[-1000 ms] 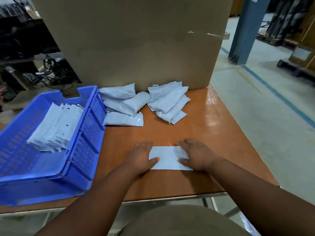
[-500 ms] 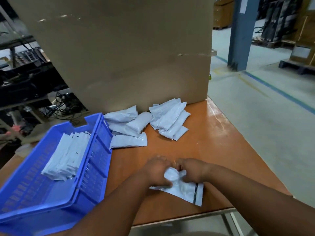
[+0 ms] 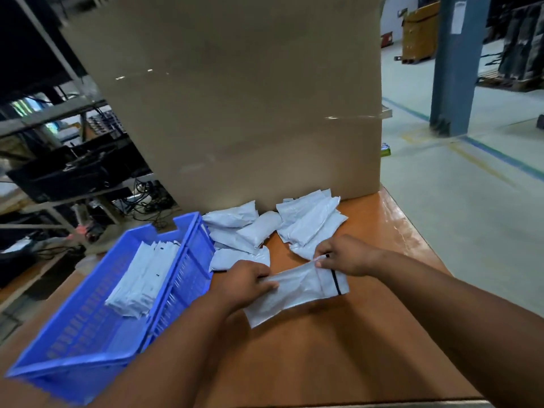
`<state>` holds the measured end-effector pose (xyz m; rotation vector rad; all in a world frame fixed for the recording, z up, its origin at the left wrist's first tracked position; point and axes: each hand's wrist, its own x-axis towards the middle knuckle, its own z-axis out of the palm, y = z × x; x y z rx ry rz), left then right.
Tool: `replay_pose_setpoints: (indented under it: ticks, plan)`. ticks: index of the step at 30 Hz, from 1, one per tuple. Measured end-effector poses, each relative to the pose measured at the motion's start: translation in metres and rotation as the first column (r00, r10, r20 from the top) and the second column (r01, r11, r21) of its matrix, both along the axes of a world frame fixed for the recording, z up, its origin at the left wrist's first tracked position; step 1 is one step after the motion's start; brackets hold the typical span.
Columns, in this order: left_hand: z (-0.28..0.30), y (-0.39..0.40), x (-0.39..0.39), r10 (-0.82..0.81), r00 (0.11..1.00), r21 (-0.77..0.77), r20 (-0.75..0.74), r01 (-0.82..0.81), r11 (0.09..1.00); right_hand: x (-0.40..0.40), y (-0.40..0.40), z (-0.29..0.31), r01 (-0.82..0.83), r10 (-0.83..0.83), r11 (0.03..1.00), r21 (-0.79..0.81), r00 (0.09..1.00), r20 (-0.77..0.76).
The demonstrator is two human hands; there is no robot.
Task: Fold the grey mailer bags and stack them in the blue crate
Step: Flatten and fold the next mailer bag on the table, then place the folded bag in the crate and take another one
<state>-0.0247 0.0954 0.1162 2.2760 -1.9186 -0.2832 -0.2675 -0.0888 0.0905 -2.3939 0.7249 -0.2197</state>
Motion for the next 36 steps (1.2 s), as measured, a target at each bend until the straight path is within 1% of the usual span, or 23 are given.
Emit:
replay_pose_setpoints:
  ticks: [2, 4, 6, 8, 12, 15, 17, 19, 22, 23, 25, 26, 28, 30, 32, 36]
  plan:
    - [0.015, 0.010, 0.012, 0.059, 0.998, -0.034, 0.013, -0.058, 0.998, 0.019, -0.008, 0.019, -0.041, 0.042, 0.998, -0.047, 0.999, 0.018]
    - [0.031, 0.024, 0.024, 0.107, 0.994, -0.101, 0.005, -0.106, 0.989, 0.045, -0.015, 0.036, -0.083, 0.088, 0.991, -0.105, 0.995, 0.043]
    - [0.046, 0.040, 0.040, 0.146, 0.989, -0.177, 0.004, -0.143, 0.974, 0.078, -0.018, 0.053, -0.128, 0.137, 0.977, -0.171, 0.990, 0.039]
    - [0.058, 0.056, 0.065, 0.189, 0.982, -0.219, -0.021, -0.189, 0.957, 0.117, -0.019, 0.075, -0.154, 0.168, 0.963, -0.220, 0.985, 0.046]
    - [0.077, 0.084, 0.131, 0.261, 0.965, -0.274, -0.031, -0.259, 0.926, 0.214, -0.003, 0.120, -0.132, 0.163, 0.949, -0.286, 0.982, 0.090]
    - [0.085, 0.106, 0.185, 0.362, 0.931, -0.301, -0.041, -0.357, 0.884, 0.294, 0.019, 0.145, -0.109, 0.148, 0.937, -0.333, 0.984, 0.095]
    - [0.086, 0.119, 0.218, 0.405, 0.913, -0.306, -0.048, -0.399, 0.864, 0.346, 0.035, 0.156, -0.107, 0.144, 0.944, -0.312, 0.985, 0.097]
    - [0.082, 0.131, 0.249, 0.457, 0.889, -0.319, -0.034, -0.443, 0.838, 0.393, 0.050, 0.161, -0.134, 0.159, 0.950, -0.283, 0.985, 0.067]
    - [0.069, 0.139, 0.291, 0.514, 0.855, -0.332, -0.062, -0.504, 0.798, 0.457, 0.066, 0.159, -0.177, 0.192, 0.929, -0.326, 0.981, 0.015]
    - [0.062, 0.139, 0.303, 0.531, 0.844, -0.309, -0.082, -0.528, 0.791, 0.474, 0.069, 0.156, -0.188, 0.198, 0.924, -0.333, 0.980, -0.003]
    - [0.048, 0.136, 0.321, 0.553, 0.829, -0.216, -0.079, -0.556, 0.803, 0.506, 0.073, 0.147, -0.213, 0.203, 0.917, -0.338, 0.977, -0.065]
    - [0.040, 0.133, 0.328, 0.554, 0.829, -0.167, -0.074, -0.558, 0.813, 0.519, 0.073, 0.142, -0.226, 0.198, 0.911, -0.345, 0.973, -0.115]
    - [0.026, 0.123, 0.339, 0.552, 0.824, -0.096, -0.129, -0.565, 0.820, 0.540, 0.071, 0.134, -0.255, 0.179, 0.896, -0.363, 0.956, -0.231]
    - [0.017, 0.109, 0.343, 0.560, 0.809, -0.019, -0.178, -0.572, 0.820, 0.554, 0.068, 0.126, -0.291, 0.154, 0.879, -0.379, 0.923, -0.352]
    - [0.012, 0.094, 0.344, 0.559, 0.808, 0.078, -0.186, -0.555, 0.828, 0.561, 0.067, 0.118, -0.321, 0.110, 0.859, -0.400, 0.877, -0.467]
    - [-0.005, 0.072, 0.353, 0.600, 0.786, 0.169, -0.148, -0.577, 0.799, 0.584, 0.052, 0.083, -0.337, 0.021, 0.830, -0.444, 0.815, -0.579]
